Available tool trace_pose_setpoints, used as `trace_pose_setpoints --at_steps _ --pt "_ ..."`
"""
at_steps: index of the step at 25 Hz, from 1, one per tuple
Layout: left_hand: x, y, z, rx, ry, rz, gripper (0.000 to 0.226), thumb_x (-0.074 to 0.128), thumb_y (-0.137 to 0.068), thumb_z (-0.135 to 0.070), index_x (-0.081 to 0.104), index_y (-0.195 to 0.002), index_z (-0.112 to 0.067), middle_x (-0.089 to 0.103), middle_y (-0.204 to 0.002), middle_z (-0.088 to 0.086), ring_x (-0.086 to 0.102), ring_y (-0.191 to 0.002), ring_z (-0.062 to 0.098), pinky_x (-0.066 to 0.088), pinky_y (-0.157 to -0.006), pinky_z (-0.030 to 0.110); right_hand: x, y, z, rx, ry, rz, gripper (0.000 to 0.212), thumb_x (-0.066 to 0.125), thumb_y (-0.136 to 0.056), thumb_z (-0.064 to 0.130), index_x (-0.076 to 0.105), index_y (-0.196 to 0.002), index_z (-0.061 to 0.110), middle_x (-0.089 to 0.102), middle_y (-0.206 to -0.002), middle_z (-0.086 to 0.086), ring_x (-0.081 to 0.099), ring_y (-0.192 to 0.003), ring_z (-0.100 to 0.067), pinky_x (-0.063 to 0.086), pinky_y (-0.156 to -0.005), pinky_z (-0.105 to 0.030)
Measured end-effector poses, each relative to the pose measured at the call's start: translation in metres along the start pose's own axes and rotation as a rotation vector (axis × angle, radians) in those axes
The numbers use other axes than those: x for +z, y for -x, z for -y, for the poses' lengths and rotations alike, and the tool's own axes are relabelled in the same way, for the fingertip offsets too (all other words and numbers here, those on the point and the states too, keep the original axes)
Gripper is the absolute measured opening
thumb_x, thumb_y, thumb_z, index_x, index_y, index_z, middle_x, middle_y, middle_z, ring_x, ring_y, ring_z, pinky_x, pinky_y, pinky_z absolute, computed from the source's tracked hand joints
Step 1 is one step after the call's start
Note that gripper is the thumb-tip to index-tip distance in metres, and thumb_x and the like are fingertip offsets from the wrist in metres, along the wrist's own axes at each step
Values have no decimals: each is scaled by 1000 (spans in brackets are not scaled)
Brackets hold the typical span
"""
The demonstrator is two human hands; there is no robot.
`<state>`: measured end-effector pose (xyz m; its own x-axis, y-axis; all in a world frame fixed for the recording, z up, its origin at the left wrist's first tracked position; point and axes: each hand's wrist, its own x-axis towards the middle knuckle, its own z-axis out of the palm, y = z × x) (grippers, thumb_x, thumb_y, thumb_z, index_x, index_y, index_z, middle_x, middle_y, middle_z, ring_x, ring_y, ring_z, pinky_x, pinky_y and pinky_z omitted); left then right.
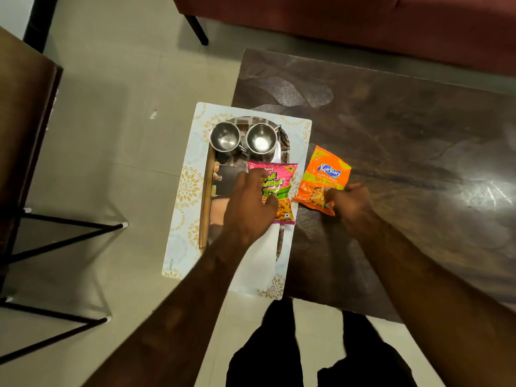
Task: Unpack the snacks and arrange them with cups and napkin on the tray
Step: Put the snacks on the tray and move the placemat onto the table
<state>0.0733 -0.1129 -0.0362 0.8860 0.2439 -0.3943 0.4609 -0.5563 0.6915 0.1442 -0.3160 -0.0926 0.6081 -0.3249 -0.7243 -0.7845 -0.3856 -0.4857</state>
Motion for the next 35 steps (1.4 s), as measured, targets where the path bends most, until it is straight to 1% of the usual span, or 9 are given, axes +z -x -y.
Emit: trace_pose_setpoints --at_steps 2,6,13,16,20,23,27,30,35 --pt "8 -1 -11 68 25 17 40 63 -85 -9 55 -123 -19 47 -111 0 59 -100 20 54 -83 35 8 -5 -2 -17 56 1 42 80 -81 31 72 -114 8 76 -111 -16 73 -98 -29 58 -94 -48" --pt "18 0 -26 86 106 96 38 61 -87 -1 57 -122 -14 51 -116 3 51 -97 9 51 -83 26 17 0 6 -59 14 7 35 70 -79 8 75 -113 10 77 -114 -15 74 -101 -33 59 -94 -50" --pt "14 4 -46 -41 265 182 46 70 -90 -28 51 -131 -18 56 -117 2 58 -92 12 54 -81 31 -34 57 11 -111 -260 12 46 72 -80 -3 67 -124 9 78 -104 -8 72 -67 -11 54 -48 -21" --pt "6 9 -53 -164 438 237 54 73 -89 -32 50 -136 -20 61 -126 2 64 -112 20 60 -88 42 -34 88 22 -150 -324 111 48 77 -80 -2 66 -125 11 79 -103 -7 76 -73 -14 60 -56 -29" --pt "-23 12 -30 -188 524 174 44 70 -91 -13 56 -132 -16 71 -120 4 70 -108 20 61 -89 41 1 113 38 -181 -261 288 46 79 -85 4 63 -127 11 78 -109 -9 77 -94 -25 64 -79 -45" --pt "-50 13 1 -243 492 37 48 71 -88 -5 52 -132 -15 68 -113 -1 71 -99 9 60 -74 25 32 120 47 -220 -183 359 48 75 -85 -3 59 -127 15 78 -104 -6 78 -88 -19 65 -75 -41" --pt "-73 14 43 -409 393 -48 44 71 -86 -7 52 -125 -17 66 -116 7 67 -106 27 57 -93 48 76 136 48 -252 -39 495 59 68 -82 -10 53 -132 18 74 -103 -2 76 -94 -23 64 -82 -47" --pt "-80 16 64 -441 353 -49 40 68 -87 -7 54 -124 -16 67 -120 12 67 -105 29 56 -94 51 102 146 44 -275 87 536 63 66 -84 -1 49 -143 14 71 -121 -6 70 -108 -29 57 -96 -51" --pt "-79 2 73 -401 205 8 48 66 -84 -23 57 -131 -16 61 -126 14 63 -114 33 52 -99 52 115 148 49 -392 298 448 67 65 -87 11 46 -150 19 65 -135 -8 65 -117 -29 53 -98 -41"
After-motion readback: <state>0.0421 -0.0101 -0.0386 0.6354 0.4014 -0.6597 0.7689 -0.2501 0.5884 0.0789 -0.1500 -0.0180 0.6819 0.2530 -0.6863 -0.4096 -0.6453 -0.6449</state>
